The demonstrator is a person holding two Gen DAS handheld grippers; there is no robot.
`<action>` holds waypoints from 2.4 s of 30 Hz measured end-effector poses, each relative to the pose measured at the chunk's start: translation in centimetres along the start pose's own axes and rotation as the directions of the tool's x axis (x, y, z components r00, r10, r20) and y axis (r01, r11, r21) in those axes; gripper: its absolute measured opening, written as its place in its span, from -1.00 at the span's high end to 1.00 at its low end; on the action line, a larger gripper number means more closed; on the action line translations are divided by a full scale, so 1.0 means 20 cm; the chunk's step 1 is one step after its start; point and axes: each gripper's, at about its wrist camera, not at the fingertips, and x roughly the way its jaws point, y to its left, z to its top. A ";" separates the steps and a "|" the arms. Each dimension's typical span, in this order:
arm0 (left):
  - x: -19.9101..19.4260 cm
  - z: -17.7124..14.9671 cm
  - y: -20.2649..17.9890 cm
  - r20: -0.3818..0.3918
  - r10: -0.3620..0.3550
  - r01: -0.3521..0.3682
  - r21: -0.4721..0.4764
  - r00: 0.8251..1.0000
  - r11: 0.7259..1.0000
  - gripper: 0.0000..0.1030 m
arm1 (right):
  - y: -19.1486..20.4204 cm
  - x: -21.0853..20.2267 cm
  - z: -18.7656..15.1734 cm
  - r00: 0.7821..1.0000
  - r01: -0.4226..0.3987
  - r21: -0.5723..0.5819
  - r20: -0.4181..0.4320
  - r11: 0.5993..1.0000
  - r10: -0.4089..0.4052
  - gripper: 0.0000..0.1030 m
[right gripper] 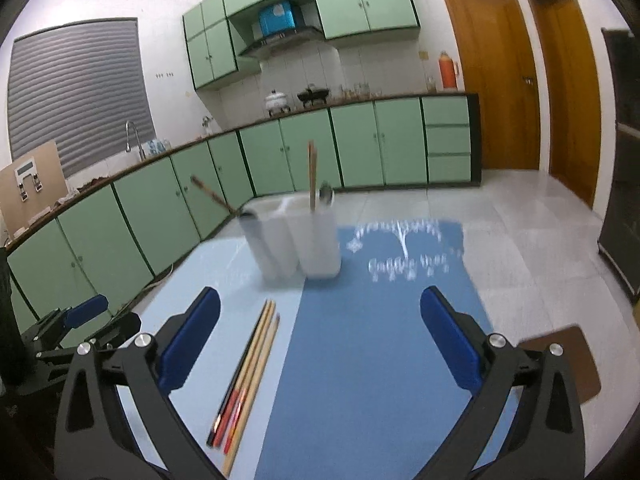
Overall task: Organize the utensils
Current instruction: 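Withdraw both tools from the holder back over the remaining chopsticks, then grasp a plain wooden chopstick with the right tool while the left grasps a black chopstick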
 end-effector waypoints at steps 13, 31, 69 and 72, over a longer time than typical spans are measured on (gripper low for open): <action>0.00 -0.29 0.07 -0.121 0.052 -0.054 -0.013 0.991 0.998 -0.58 | 0.16 0.00 -0.46 0.991 0.013 -0.039 -0.134 0.999 -0.019 -0.88; -0.02 -0.47 0.16 -0.187 0.078 -0.084 -0.026 0.979 0.996 -0.58 | 0.39 0.05 -0.68 0.974 0.015 -0.121 -0.222 0.992 -0.042 -0.36; 0.03 -0.57 0.00 -0.235 -0.002 -0.001 -0.010 0.972 1.000 -0.55 | 0.21 0.09 -0.62 0.967 0.102 -0.093 -0.224 0.990 -0.121 0.88; 0.07 -0.57 -0.05 -0.250 -0.017 0.017 -0.004 0.968 1.000 -0.53 | 0.13 0.09 -0.61 0.964 0.126 -0.065 -0.228 0.990 -0.138 0.88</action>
